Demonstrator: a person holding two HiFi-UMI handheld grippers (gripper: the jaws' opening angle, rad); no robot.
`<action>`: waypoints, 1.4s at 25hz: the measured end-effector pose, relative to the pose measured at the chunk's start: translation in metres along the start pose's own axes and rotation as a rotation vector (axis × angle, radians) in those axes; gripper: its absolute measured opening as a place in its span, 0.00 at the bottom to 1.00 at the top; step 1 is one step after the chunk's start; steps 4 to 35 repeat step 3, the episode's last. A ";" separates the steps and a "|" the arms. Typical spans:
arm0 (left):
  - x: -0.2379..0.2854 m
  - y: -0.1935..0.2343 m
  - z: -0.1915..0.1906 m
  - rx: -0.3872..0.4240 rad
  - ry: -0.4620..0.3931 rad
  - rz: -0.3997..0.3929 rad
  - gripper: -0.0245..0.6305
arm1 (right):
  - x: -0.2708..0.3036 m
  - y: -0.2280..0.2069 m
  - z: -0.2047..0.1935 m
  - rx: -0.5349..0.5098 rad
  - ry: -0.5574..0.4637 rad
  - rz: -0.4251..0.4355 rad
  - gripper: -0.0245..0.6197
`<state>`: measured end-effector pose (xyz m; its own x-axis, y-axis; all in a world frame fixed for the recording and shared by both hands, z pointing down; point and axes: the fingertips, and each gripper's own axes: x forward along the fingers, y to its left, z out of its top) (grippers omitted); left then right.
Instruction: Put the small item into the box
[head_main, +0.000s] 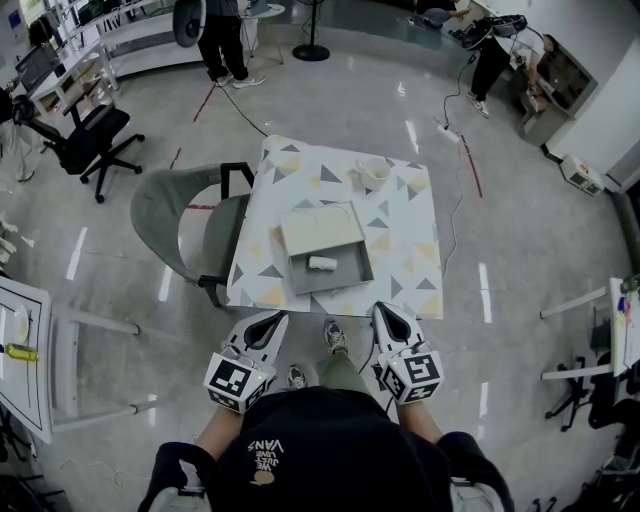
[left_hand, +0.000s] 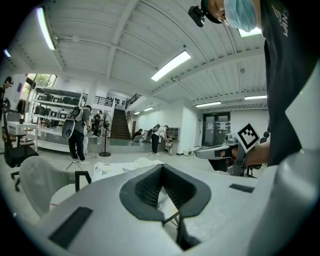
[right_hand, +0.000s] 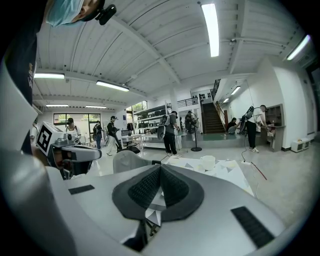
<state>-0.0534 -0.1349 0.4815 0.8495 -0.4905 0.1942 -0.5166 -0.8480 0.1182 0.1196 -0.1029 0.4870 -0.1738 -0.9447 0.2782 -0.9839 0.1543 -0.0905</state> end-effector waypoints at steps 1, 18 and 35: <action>0.000 0.000 0.000 -0.002 -0.001 0.001 0.05 | 0.000 0.001 0.000 0.000 0.001 0.004 0.04; 0.000 0.000 0.001 -0.007 -0.004 0.002 0.05 | 0.000 0.002 0.000 -0.002 0.003 0.012 0.04; 0.000 0.000 0.001 -0.007 -0.004 0.002 0.05 | 0.000 0.002 0.000 -0.002 0.003 0.012 0.04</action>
